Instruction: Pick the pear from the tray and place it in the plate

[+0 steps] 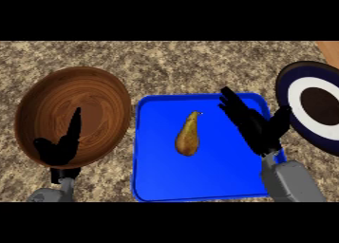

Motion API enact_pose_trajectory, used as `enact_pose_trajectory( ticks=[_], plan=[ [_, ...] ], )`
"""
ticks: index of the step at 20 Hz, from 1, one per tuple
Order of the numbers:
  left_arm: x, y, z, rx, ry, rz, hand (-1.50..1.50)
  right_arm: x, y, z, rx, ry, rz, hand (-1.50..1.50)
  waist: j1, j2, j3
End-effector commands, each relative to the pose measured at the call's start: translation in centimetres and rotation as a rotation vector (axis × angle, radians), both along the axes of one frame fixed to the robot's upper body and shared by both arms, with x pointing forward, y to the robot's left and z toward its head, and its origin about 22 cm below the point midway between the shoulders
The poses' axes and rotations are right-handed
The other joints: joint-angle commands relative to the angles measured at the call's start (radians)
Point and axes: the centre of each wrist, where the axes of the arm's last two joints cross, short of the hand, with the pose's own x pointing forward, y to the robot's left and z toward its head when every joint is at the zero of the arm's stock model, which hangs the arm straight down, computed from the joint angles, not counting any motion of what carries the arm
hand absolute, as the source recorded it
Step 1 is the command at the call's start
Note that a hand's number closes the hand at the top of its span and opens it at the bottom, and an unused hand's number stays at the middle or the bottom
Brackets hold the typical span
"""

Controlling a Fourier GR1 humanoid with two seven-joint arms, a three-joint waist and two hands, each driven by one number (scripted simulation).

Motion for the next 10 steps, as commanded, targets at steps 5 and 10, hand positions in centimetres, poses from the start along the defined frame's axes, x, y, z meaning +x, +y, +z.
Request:
enact_pose_trajectory(
  ticks=[5,10],
  plan=[
    [0.5,1.8,1.0,0.198,0.053,-0.021,0.00,1.4,7.8,8.5,-0.080,-0.252,0.026,1.50,0.015,-0.029,0.039],
    [-0.3,1.8,0.1,0.177,0.111,-0.053,0.00,3.5,-0.3,10.4,-1.035,-0.614,0.022,1.50,0.001,-0.066,0.017]
  ],
)
